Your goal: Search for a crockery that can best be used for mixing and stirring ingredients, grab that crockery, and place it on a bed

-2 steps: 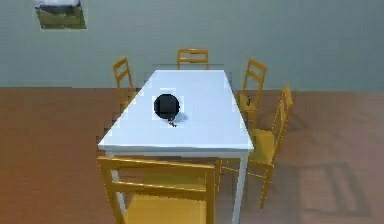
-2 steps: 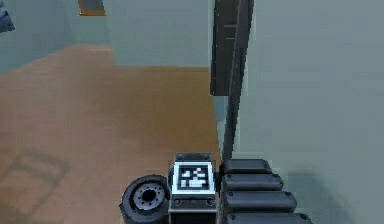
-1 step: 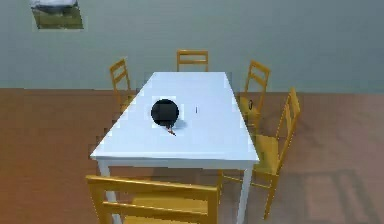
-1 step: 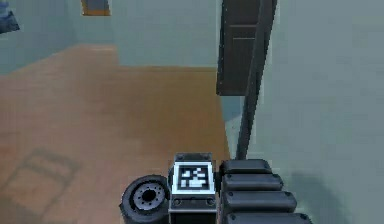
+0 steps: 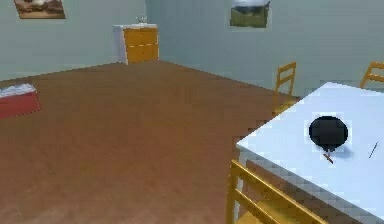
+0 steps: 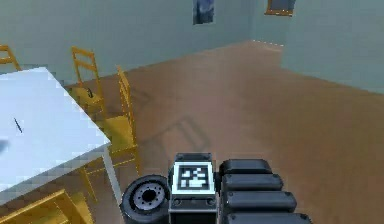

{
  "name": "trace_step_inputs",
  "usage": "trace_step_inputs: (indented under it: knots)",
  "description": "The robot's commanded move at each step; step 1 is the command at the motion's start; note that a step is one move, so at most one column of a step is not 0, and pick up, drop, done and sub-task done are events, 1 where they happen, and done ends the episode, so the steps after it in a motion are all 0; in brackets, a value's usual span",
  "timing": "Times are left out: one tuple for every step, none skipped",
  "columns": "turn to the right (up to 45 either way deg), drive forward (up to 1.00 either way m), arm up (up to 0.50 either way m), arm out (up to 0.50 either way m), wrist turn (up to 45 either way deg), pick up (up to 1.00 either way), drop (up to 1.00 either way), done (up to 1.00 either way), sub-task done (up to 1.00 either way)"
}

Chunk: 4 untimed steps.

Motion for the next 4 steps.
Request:
trace_step_inputs:
  knots:
    - [-15.0,0.0,0.0,0.0,0.0,0.0,0.0,0.0,0.0]
    - [-3.0,0.0,0.0,0.0,0.0,0.0,0.0,0.0,0.0]
    - [-24.0,0.0,0.0,0.0,0.0,0.0,0.0,0.0,0.0]
    - [0.0,0.3,0.0,0.0,0.0,0.0,0.0,0.0,0.0]
